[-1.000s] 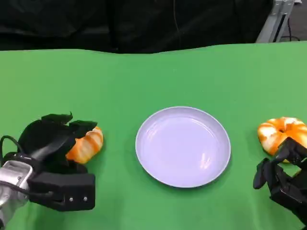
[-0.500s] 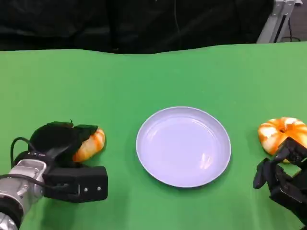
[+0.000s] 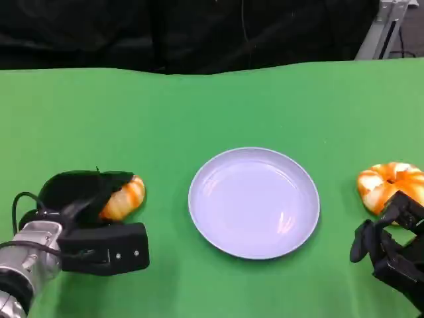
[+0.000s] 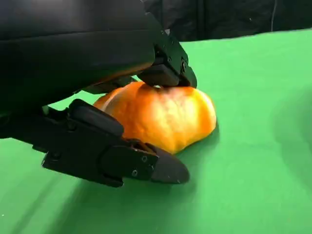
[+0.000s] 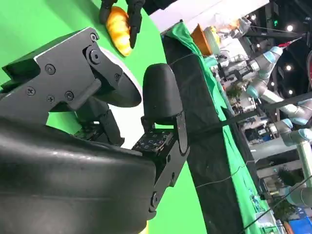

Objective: Grasp the bread from the table and place it into the plate.

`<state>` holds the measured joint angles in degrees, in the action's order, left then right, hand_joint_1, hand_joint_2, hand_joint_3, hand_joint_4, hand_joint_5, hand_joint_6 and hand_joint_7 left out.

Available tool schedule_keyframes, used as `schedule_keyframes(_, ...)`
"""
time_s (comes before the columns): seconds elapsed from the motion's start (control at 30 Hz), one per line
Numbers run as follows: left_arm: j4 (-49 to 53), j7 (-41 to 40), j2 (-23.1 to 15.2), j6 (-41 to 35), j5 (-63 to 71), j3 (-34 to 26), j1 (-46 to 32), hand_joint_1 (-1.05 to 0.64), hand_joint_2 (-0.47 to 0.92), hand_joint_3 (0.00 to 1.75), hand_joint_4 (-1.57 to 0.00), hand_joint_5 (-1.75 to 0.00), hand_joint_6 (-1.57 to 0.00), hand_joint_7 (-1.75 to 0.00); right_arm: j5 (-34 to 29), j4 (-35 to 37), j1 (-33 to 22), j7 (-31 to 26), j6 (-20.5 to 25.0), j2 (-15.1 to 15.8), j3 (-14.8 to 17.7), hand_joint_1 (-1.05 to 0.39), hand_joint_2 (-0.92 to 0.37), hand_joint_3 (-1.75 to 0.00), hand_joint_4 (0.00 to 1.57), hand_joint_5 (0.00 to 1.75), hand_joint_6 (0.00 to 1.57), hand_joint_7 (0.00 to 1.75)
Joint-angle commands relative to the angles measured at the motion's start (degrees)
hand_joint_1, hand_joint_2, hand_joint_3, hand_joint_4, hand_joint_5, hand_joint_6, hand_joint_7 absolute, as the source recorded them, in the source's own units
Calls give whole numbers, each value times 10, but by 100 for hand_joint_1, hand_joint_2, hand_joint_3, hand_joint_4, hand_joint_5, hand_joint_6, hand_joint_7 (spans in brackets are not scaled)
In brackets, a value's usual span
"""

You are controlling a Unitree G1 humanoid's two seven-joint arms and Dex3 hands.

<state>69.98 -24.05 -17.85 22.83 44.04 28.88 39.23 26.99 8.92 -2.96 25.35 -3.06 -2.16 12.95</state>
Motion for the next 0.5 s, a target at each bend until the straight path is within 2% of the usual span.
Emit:
schedule_keyframes(0.03, 9, 11, 4, 3, -27, -10, -11, -20, 92, 26, -94, -16, -82, -7, 4, -1, 4, -1, -2, 9, 4, -4, -47, -132, 89, 175, 79, 158)
schedule_keyframes(0.07, 9, 19, 5, 6, -36, -15, -11, -17, 92, 21, -97, -47, -98, -10, 3, -1, 4, 0, -2, 9, 4, -4, -47, -132, 89, 175, 79, 158)
schedule_keyframes(0.13, 5, 22, 5, 12, -46, -19, -12, -14, 92, 18, -80, -113, -113, -11, 3, -2, 3, 1, -2, 9, 3, -4, -47, -132, 89, 175, 79, 158)
schedule_keyframes(0.17, 2, 18, 4, 13, -47, -18, -13, -13, 92, 28, -69, -149, -95, -69, 3, -3, 2, 1, -3, 9, 3, -4, -47, -132, 88, 175, 79, 158)
schedule_keyframes(0.2, 1, 15, 3, 14, -47, -17, -13, -12, 92, 31, -66, -162, -80, -105, 3, -3, 2, 1, -3, 9, 3, -4, -47, -132, 88, 175, 79, 158)
schedule_keyframes(0.23, -2, 3, 3, 19, -48, -18, -16, -12, 92, 32, -65, -168, -72, -124, 3, -4, 1, 1, -3, 9, 3, -4, -47, -132, 88, 175, 78, 158)
schedule_keyframes(0.27, -6, -7, 3, 22, -49, -19, -18, -12, 92, 38, -65, -172, -62, -153, 4, -4, 1, 1, -3, 9, 4, -4, -47, -132, 88, 175, 78, 158)
schedule_keyframes(0.3, -10, -19, 3, 27, -50, -22, -20, -12, 92, 41, -65, -173, -58, -164, 4, -5, 0, 2, -3, 10, 4, -4, -47, -132, 88, 175, 78, 158)
schedule_keyframes(0.37, -14, -32, 4, 33, -52, -23, -23, -11, 92, 44, -64, -174, -56, -172, 5, -5, 0, 3, -2, 10, 4, -4, -47, -131, 88, 175, 78, 159)
schedule_keyframes(0.5, -24, -46, 1, 37, -47, -18, -24, -11, 92, 45, -63, -175, -55, -175, 5, -5, -1, 2, 0, 11, 5, -4, -47, -131, 88, 175, 78, 159)
